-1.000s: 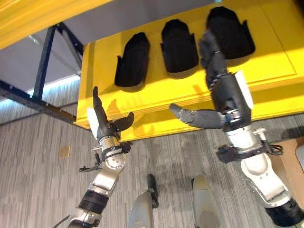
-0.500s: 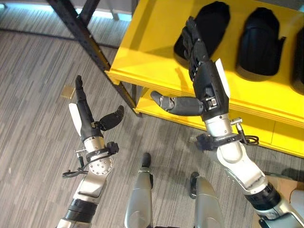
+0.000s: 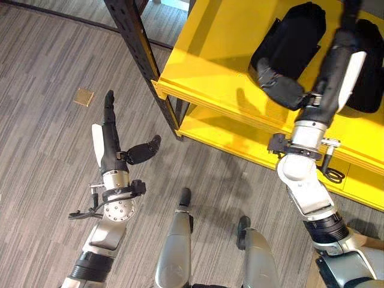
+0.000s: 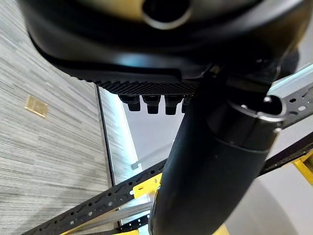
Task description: Move parts from the plastic box to the shelf.
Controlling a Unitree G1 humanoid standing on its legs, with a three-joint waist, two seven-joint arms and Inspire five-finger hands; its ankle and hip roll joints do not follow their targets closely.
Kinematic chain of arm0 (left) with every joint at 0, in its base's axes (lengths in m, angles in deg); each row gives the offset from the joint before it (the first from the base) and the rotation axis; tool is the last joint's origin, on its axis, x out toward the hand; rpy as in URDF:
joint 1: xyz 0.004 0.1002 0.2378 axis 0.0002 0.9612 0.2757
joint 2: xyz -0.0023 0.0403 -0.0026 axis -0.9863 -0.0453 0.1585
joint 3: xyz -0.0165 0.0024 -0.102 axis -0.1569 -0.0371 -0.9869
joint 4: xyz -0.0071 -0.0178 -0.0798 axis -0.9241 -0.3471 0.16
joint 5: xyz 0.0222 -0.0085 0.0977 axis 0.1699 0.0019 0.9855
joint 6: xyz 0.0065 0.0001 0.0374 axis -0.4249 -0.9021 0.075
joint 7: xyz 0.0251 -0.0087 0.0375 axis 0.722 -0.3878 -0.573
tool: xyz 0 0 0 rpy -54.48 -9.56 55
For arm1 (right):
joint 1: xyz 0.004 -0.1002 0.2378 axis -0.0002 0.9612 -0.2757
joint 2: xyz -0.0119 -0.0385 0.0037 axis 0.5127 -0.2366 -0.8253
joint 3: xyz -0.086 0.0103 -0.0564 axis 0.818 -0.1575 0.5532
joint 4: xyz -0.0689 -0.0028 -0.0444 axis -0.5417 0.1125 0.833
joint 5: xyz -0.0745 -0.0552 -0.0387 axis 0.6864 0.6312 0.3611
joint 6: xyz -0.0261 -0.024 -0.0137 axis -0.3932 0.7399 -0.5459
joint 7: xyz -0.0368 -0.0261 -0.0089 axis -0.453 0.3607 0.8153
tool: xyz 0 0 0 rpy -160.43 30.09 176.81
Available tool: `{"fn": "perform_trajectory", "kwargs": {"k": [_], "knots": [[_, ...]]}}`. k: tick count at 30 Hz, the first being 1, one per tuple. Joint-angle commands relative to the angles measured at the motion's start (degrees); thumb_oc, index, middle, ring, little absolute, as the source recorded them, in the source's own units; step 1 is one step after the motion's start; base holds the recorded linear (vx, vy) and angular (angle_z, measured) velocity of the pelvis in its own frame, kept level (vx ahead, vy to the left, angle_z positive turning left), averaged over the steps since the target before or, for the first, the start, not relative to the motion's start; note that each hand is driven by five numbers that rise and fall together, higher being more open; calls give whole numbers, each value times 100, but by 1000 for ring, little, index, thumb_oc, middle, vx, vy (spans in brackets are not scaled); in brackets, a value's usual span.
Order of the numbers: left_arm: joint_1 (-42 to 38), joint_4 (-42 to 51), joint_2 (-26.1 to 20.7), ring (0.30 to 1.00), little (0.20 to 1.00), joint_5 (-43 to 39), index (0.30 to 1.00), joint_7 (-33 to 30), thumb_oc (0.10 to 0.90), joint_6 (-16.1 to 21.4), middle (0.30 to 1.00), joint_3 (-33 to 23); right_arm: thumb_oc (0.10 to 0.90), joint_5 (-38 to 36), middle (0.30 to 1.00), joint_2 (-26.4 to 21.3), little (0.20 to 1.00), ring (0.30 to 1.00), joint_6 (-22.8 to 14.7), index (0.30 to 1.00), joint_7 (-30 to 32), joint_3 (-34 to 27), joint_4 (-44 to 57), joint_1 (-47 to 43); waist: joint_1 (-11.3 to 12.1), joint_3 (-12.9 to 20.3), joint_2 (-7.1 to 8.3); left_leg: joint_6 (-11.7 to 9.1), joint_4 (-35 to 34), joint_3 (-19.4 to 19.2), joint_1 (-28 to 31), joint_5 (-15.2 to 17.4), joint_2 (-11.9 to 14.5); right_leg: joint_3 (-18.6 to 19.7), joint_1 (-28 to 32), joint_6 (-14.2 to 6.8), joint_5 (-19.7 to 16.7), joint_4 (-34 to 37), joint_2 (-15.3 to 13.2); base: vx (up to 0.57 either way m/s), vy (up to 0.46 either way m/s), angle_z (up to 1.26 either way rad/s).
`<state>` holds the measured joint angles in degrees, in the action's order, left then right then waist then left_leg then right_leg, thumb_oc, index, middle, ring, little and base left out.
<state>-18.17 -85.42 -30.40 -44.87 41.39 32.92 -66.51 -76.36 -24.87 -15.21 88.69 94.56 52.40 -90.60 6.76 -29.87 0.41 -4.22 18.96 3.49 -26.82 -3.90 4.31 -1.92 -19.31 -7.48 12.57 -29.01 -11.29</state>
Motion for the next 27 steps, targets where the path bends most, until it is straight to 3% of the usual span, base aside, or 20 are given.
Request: {"fn": "perform_trajectory", "kwargs": {"k": [1, 6, 12, 18, 27], "knots": [[-79, 864, -145, 1000, 1000, 287, 1000, -47, 900, 561, 1000, -375, 900, 721, 1000, -100, 1000, 1000, -578, 1000, 336, -466, 675, -303, -173, 464, -92, 348, 212, -472, 141, 885, -209, 38, 460, 539, 234, 143, 228, 32, 57, -7], [-13, 891, -140, 1000, 1000, 329, 1000, -27, 900, 551, 1000, -381, 900, 1055, 1000, -198, 1000, 1000, -458, 1000, 334, -585, 609, -256, -188, 523, -149, 332, 222, -483, 133, 872, -205, 70, 508, 542, 256, 165, 204, 16, 10, -5], [56, 929, -267, 1000, 1000, 277, 1000, 194, 900, 532, 1000, -370, 900, 454, 1000, -455, 1000, 1000, -112, 1000, -46, -576, 343, -548, -125, 617, -133, 305, 264, -473, 137, 877, -185, 24, 648, 565, 307, 204, 164, 35, -37, -1], [109, 872, -424, 1000, 1000, 198, 1000, 506, 900, 573, 1000, -381, 900, -319, 1000, -703, 1000, 1000, 60, 1000, -379, -531, -180, -943, 44, 667, 31, 295, 348, -416, 42, 881, -153, -103, 821, 556, 305, 317, 169, 35, -109, 3], [157, 836, -686, 1000, 1000, 200, 1000, 774, 900, 673, 1000, -483, 900, -1422, 1000, -1035, 1000, 1000, 188, 1000, -271, -652, -1040, -1461, 240, 684, 238, 277, 354, -366, -93, 852, -131, -214, 1115, 498, 213, 607, 210, 9, -92, 6]]}}
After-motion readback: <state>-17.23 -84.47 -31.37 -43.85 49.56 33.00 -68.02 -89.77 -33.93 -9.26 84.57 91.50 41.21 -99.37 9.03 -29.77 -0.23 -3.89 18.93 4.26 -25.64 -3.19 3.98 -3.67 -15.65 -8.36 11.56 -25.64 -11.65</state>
